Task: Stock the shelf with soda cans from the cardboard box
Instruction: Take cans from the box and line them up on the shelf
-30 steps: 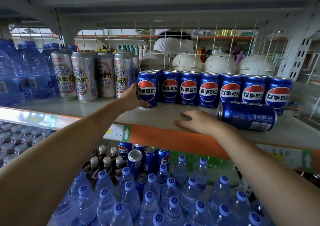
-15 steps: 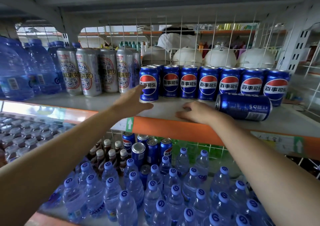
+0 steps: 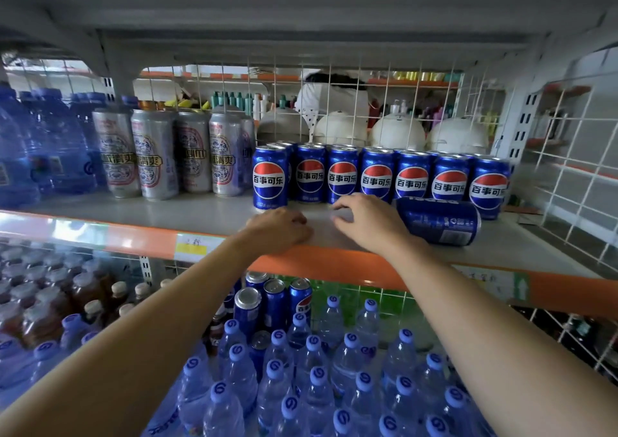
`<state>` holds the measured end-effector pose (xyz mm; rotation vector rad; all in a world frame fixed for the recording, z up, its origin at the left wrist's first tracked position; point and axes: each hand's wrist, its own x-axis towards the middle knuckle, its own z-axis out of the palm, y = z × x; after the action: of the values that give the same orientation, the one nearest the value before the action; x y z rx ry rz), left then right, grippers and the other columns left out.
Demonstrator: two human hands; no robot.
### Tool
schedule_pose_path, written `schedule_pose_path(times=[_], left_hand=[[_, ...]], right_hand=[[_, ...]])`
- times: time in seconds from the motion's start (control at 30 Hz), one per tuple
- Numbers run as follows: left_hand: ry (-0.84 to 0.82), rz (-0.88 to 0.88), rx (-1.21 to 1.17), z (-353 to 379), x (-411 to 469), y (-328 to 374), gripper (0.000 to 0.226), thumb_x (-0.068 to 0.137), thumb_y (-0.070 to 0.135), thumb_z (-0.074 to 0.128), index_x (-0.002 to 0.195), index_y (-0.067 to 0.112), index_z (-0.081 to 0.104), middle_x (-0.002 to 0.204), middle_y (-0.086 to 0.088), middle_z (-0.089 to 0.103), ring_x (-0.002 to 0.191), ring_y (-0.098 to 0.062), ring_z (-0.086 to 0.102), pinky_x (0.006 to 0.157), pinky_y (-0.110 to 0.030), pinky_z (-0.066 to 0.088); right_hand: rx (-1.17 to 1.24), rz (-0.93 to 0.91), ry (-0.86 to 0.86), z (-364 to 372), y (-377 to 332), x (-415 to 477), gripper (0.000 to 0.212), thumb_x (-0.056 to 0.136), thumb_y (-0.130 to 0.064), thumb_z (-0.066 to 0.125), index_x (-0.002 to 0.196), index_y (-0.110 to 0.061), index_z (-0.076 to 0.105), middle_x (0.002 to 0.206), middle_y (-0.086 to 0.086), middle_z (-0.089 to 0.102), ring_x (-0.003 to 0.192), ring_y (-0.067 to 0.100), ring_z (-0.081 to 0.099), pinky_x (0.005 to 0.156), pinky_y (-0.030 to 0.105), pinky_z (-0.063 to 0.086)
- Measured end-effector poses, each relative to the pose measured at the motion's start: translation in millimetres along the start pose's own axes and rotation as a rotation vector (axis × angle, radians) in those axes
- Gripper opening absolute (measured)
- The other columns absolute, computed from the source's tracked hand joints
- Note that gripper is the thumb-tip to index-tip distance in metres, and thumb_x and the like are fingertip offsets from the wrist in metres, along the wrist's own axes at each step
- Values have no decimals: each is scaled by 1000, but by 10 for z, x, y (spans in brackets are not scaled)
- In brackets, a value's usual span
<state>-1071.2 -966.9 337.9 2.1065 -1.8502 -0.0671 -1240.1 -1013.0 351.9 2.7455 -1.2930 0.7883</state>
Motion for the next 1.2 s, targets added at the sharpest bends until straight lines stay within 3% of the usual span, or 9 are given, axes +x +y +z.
schedule_pose_path(times=[0.1,0.2,0.3,0.43,0.53,0.83,0.97,1.1,1.2], left_hand=[[-65,33,33,-5,-12,-33,39,95,36,43,129,19,52,140,-4,45,127,-25,42,105,-39,36],[-39,25,40,-13,-6,-30,47,89,47,44,128,22,52,136,0,49,119,-23,48,95,-35,43],[-33,62,105,11,22,-40,50,87,53,43,128,25,52,135,1,51,117,-22,49,90,-32,42],[-33,143,143,25,-1,-54,43,93,38,47,131,18,52,140,-5,45,129,-26,40,107,-41,32],[-49,139,167,10,2,-47,37,97,37,37,131,29,49,147,3,35,132,-21,35,102,-39,36],[12,56,-57,42,8,-45,45,93,36,49,133,17,49,141,-7,45,130,-26,39,110,-45,28],[67,71,-40,10,-36,-7,47,94,37,50,138,21,42,145,-4,40,128,-24,42,100,-35,35],[205,94,-299,-43,-48,-7,53,84,35,65,132,17,49,130,-5,55,116,-22,52,98,-39,43],[234,135,-647,-176,-105,173,49,83,29,67,127,11,53,115,-2,60,108,-18,56,93,-31,45]], right_hand=[[11,-29,78,-246,67,-10,32,92,-33,56,121,-22,60,124,-2,60,100,19,58,76,29,41],[32,8,75,-586,285,-25,37,88,-31,62,123,-22,59,132,-4,56,116,19,54,85,30,41],[32,125,-20,-829,599,-95,55,80,-35,72,130,-21,53,136,0,53,122,20,49,94,33,41],[25,276,-206,-889,931,-243,86,69,-36,80,142,-21,37,148,5,37,131,24,40,104,34,35],[-6,303,-251,-779,1036,-312,95,65,-36,84,144,-22,33,147,4,38,130,24,42,106,38,37],[-234,271,-63,-622,983,-365,87,66,-38,81,140,-21,38,137,4,48,121,24,48,89,33,41],[-221,272,-4,-637,872,-371,83,65,-39,81,136,-18,44,130,4,55,113,23,54,81,31,42],[-70,267,37,-731,716,-392,80,65,-45,80,132,-15,48,122,5,59,105,24,58,81,32,46],[50,261,32,-794,575,-396,84,65,-50,78,134,-15,45,128,5,55,109,24,56,86,32,45]])
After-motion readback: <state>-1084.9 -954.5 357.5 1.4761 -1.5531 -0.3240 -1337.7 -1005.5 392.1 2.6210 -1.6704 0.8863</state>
